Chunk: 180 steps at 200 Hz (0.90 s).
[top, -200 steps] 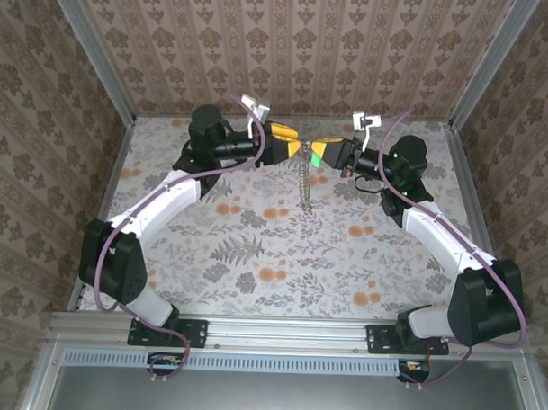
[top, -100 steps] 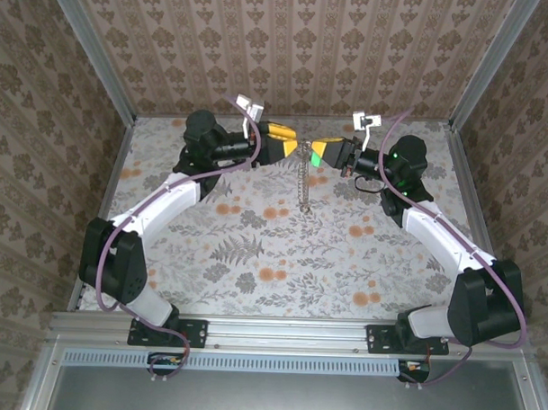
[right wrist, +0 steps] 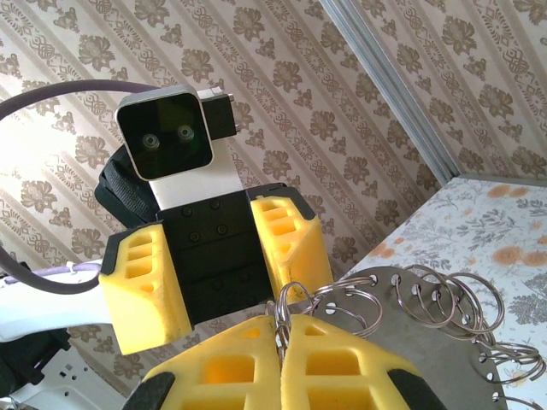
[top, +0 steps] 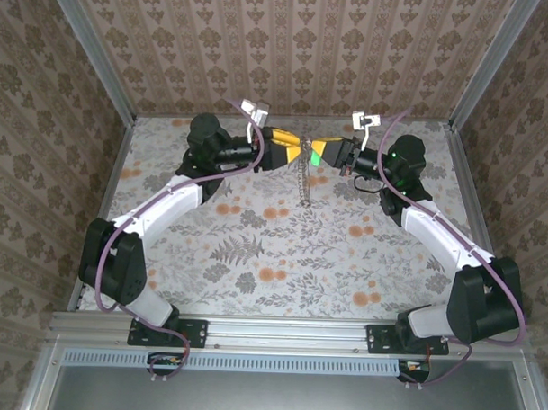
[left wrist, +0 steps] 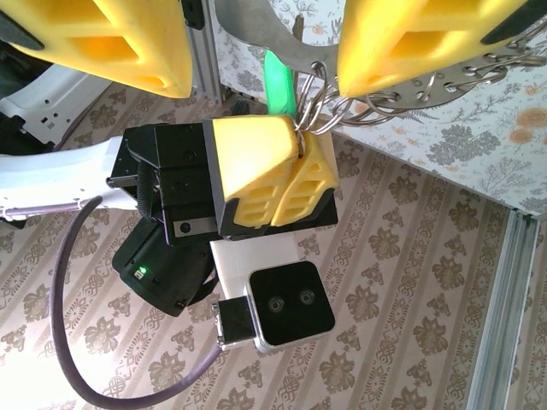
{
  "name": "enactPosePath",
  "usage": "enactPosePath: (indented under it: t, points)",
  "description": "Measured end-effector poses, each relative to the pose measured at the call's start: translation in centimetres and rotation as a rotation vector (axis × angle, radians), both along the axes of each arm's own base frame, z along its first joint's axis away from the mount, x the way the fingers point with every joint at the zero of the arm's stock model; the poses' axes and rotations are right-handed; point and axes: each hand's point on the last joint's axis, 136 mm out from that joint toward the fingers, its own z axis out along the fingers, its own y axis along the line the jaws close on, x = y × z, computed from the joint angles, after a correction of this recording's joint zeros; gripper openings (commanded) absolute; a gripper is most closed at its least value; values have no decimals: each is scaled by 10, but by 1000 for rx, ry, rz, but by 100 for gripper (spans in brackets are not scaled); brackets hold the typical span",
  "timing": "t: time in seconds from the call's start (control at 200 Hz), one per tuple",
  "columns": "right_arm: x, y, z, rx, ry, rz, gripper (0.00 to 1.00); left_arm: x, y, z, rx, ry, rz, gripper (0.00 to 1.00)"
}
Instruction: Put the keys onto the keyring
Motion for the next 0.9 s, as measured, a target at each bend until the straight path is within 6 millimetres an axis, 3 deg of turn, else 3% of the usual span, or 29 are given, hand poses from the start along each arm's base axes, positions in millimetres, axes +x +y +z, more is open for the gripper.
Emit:
enactPosePath:
  t: [0.9]
  points:
    - [-1,2,0,2,-1,6,0,9,-6,-5,14,11,2,50]
